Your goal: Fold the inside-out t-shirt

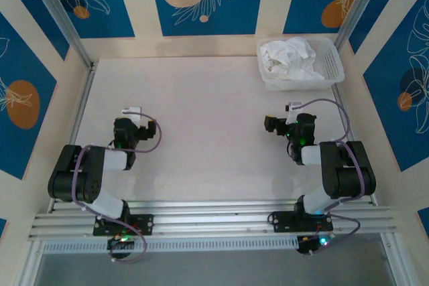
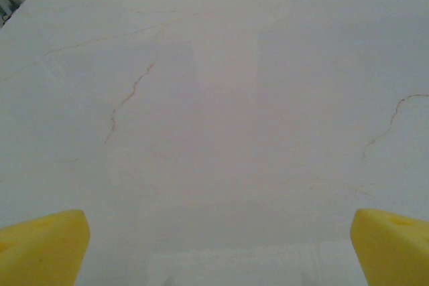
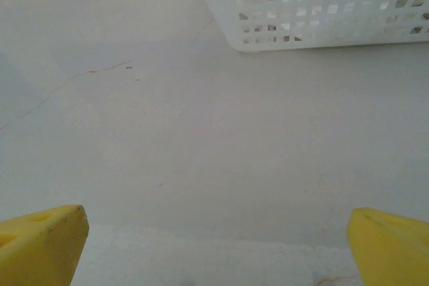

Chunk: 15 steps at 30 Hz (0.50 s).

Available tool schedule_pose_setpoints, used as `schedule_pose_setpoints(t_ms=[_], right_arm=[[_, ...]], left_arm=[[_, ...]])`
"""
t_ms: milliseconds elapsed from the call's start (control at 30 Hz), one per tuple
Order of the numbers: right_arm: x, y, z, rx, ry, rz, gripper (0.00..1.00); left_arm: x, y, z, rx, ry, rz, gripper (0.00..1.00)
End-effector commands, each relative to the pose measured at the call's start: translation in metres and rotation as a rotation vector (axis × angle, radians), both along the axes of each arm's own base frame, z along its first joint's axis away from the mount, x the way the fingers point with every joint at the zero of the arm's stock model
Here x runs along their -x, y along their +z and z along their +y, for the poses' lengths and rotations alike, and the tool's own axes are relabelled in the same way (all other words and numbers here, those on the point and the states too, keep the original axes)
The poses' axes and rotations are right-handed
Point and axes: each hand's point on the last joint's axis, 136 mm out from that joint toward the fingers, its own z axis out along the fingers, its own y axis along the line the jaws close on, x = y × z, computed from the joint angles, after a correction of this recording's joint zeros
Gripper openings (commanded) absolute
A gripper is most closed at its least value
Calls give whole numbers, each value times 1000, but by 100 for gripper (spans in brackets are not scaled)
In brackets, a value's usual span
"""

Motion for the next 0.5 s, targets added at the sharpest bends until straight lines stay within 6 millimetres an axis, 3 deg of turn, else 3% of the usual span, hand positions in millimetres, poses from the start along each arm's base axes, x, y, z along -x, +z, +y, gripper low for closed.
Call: schedule_pose_setpoints(t_ms=[0, 467], right_arm=[[-8, 16, 2, 13, 24, -49, 99], [-7, 16, 1, 8, 25, -50, 99]], left_arm=[[-6, 10, -4, -2, -23, -28, 100], [-6, 11, -4, 1, -24, -29, 100]])
